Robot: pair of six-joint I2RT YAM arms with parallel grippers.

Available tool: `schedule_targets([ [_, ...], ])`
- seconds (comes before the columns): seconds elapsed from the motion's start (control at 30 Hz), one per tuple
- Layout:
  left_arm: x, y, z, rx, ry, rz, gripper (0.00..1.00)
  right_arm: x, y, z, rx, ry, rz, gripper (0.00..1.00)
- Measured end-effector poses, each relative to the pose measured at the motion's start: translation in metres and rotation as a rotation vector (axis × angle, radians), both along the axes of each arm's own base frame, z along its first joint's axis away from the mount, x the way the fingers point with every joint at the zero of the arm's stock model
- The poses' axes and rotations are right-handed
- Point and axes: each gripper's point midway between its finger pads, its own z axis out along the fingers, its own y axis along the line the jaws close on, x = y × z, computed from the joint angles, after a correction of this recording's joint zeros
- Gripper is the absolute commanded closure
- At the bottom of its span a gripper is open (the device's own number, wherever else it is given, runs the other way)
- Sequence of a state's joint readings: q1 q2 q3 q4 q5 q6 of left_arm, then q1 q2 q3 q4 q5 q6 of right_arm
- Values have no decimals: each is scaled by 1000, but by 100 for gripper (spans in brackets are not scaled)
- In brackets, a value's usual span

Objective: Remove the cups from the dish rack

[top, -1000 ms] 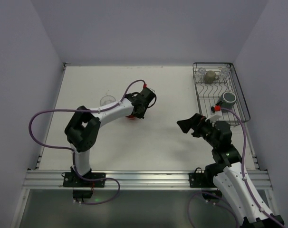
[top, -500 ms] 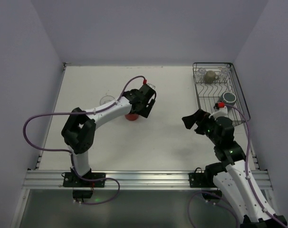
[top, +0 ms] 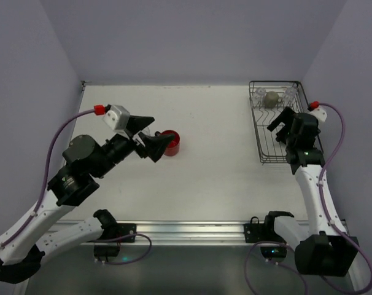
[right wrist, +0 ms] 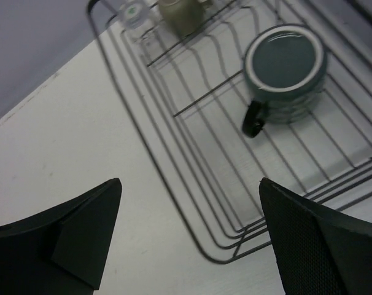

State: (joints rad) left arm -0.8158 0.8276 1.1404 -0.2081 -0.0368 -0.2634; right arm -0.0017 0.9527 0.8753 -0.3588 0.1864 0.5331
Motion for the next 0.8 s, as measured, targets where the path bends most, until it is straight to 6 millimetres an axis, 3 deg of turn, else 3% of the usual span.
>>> schedule_targets([
  [0.07,-15,1,-19,16,-5,-61,0,6,-35,-8,-35,43,-114,1],
  [0.17,-25,-4,-78,105,61,-125,0,11,-67,-21,-61,106,-209,1],
  [0.27,-32,-4,-143,206,156,-155,0,23,-87,-28,-69,159,-250,1],
  [0.33,-36,-1,-169,255,200,-163,0,37,-96,-30,-68,183,-263,1],
  [0.5,-41,0,-168,253,196,-183,0,64,-105,-42,-71,237,-264,1],
  [0.6,-44,1,-163,238,180,-191,0,74,-110,-60,-75,289,-266,1],
  [0.8,-46,2,-159,230,170,-193,0,82,-126,-96,-100,408,-295,1],
])
